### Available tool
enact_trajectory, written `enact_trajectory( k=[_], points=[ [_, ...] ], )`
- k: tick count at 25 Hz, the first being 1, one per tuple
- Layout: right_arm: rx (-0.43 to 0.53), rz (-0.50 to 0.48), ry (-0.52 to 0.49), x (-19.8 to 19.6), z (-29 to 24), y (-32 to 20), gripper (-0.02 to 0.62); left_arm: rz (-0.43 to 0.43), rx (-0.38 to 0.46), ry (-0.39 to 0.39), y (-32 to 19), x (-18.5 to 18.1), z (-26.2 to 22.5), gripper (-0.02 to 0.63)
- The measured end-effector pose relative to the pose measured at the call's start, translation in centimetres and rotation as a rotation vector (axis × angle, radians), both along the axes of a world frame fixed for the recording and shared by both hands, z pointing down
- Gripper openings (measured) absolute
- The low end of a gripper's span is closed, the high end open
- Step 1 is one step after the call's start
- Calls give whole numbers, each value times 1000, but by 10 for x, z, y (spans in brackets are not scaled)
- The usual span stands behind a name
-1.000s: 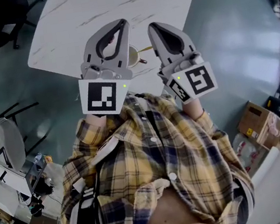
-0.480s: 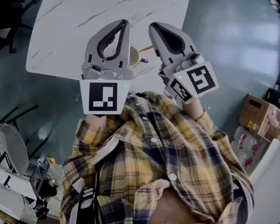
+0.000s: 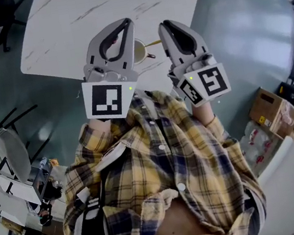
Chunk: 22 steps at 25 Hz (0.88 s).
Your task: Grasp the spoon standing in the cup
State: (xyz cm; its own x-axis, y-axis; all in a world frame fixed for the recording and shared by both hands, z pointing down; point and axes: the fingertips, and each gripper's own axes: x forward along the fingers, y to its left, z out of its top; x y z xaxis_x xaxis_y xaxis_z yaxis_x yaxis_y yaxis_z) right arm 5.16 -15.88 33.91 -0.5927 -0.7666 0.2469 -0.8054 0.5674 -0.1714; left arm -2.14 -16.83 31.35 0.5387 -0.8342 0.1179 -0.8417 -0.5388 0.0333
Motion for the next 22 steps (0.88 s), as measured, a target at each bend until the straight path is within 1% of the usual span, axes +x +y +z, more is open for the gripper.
enact_trajectory(
  k=[3, 5, 10, 16, 22],
  points=[
    [-25, 14, 2, 3, 8, 3, 51, 8, -21, 3, 3, 0, 8, 15],
    [-42, 13, 5, 3, 15, 4, 89, 12, -30, 7, 4, 0, 13, 15],
    [-91, 24, 25, 8, 35, 10, 139, 24, -50, 6, 7, 1, 27, 15],
    [-154, 31, 38, 10, 60, 14, 171, 39, -86, 8, 9, 1, 43, 15],
    [-206, 31, 74, 11, 84, 20, 197, 58, -113, 2, 12, 4, 62, 15]
  ],
)
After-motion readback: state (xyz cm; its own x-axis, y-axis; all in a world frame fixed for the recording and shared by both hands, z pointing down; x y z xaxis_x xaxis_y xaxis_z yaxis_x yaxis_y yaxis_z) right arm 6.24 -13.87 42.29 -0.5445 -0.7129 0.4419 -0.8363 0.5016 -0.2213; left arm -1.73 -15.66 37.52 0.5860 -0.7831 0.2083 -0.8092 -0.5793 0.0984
